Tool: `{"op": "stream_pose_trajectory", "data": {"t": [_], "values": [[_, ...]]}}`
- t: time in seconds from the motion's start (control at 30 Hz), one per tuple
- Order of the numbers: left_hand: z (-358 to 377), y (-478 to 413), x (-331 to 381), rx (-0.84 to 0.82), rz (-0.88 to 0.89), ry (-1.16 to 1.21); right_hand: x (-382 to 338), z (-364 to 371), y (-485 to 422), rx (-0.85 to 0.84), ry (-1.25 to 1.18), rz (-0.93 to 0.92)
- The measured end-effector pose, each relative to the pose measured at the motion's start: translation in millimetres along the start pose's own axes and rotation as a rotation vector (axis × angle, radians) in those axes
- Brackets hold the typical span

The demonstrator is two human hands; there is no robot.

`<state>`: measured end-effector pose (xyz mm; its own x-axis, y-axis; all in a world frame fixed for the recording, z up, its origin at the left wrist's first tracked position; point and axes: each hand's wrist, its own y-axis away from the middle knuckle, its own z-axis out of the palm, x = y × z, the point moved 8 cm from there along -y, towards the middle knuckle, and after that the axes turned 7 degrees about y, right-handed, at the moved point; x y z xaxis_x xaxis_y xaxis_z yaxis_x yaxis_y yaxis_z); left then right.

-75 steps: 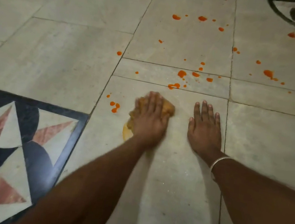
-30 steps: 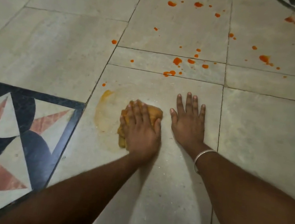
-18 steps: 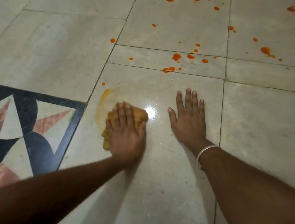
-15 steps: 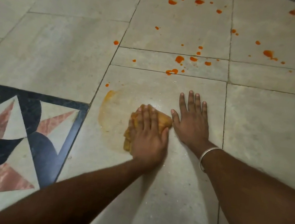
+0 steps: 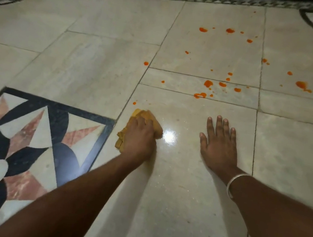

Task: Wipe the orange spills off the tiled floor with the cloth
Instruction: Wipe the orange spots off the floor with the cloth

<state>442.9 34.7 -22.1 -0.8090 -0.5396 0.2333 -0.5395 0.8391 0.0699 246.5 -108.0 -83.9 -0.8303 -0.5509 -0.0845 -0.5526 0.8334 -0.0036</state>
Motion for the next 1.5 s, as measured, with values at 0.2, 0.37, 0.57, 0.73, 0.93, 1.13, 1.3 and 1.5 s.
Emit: {"op": "stream_pose_trajectory", "data": {"t": [0.2, 0.37, 0.57, 0.73, 0.93, 1.13, 1.3, 1.5], "values": [[-54.9, -38.3, -46.7, 0.149, -0.349, 0.762, -35.0, -12.1, 0.5, 0.06, -0.084, 0.003], [-43.1, -61.2, -82.8, 0.052, -0.472, 1.235, -80.1, -26.7, -22.0, 0.076, -0.118, -0.09], [-13.1, -63.8, -95.8, 0.165, -0.278, 0.432, -108.8, -15.7, -38.3, -0.001, -0.082, -0.215], [37.7, -77.4, -59.2, 0.053, -0.136, 0.116, -123.7, 12.1, -39.6, -0.005, -0.001, -0.245], [34.4, -130.6, -40.3, -0.028, 0.147, 0.058, -123.8, 11.5, -39.4, 0.06, 0.019, -0.238], [27.6, -98.5, -90.5, 0.065, -0.227, 0.151, -121.6, 8.8, -39.3, 0.045, -0.011, -0.224], [45.7, -45.0, -29.4, 0.073, -0.219, 0.138, -124.3, 6.5, -36.2, 0.036, -0.014, -0.21], [34.4, -107.7, -56.9, -0.008, -0.096, 0.106, -119.5, 6.1, -36.2, 0.018, -0.011, -0.178]]}}
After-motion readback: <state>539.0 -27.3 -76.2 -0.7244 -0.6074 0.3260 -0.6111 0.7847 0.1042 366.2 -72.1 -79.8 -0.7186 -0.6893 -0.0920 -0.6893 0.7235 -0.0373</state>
